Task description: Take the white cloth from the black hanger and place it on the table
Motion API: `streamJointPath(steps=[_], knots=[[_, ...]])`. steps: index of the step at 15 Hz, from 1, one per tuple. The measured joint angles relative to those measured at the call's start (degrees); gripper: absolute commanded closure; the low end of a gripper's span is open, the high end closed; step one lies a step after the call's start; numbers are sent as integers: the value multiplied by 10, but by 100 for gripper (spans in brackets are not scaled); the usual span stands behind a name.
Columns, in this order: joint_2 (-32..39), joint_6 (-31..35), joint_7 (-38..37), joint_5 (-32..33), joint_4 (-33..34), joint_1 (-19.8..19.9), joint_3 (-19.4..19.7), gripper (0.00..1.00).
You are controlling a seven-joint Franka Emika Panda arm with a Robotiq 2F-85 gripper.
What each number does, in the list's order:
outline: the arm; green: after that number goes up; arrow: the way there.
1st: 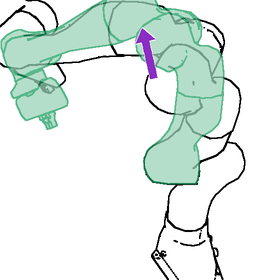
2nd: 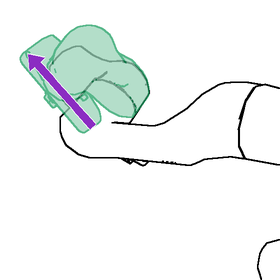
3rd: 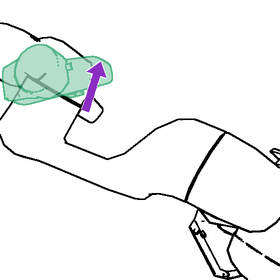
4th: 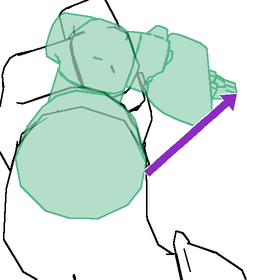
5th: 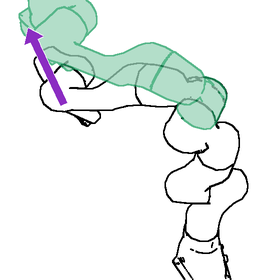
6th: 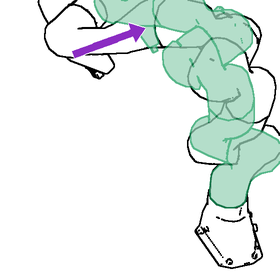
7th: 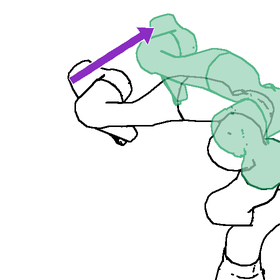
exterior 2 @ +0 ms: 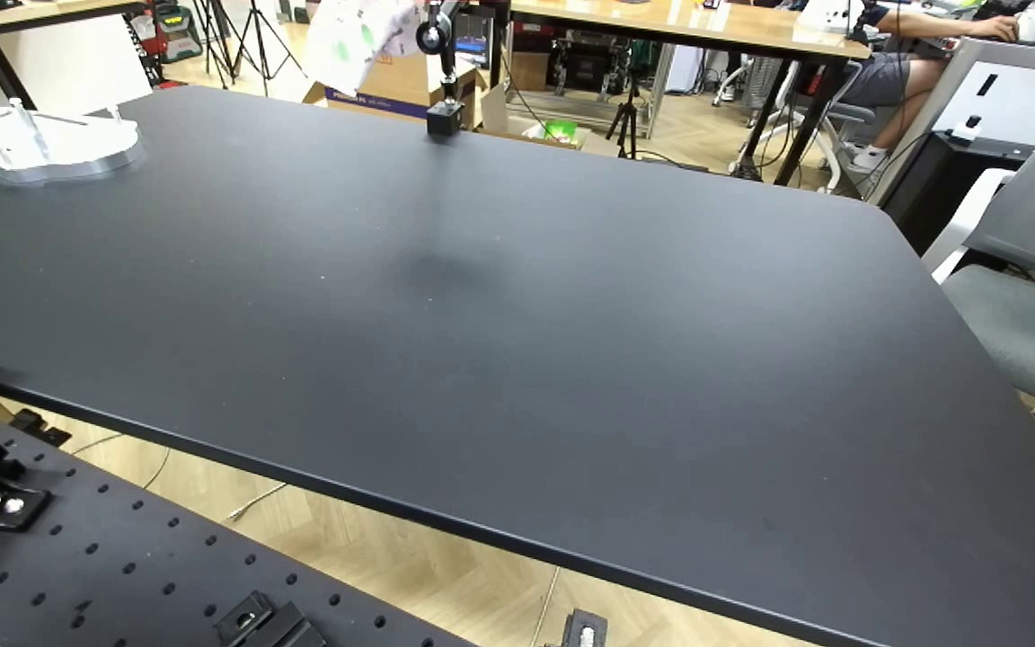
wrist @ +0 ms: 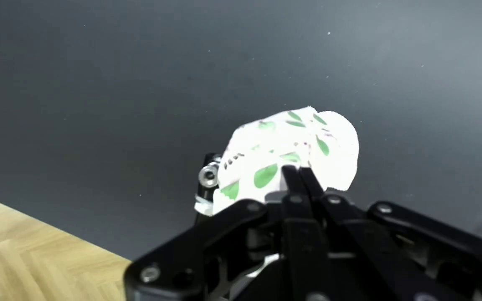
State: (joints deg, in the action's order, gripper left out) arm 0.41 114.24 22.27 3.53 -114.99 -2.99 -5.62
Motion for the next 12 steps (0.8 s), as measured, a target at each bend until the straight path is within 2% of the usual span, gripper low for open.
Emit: streamJointPath(steps=[4,6,12], knots=[[-48,-11,13,-3,-58,-26,-12,99],[-51,0,-8,-3,-78,-33,-16,99],[14,90,-181,9,-107,-41,-27,99]])
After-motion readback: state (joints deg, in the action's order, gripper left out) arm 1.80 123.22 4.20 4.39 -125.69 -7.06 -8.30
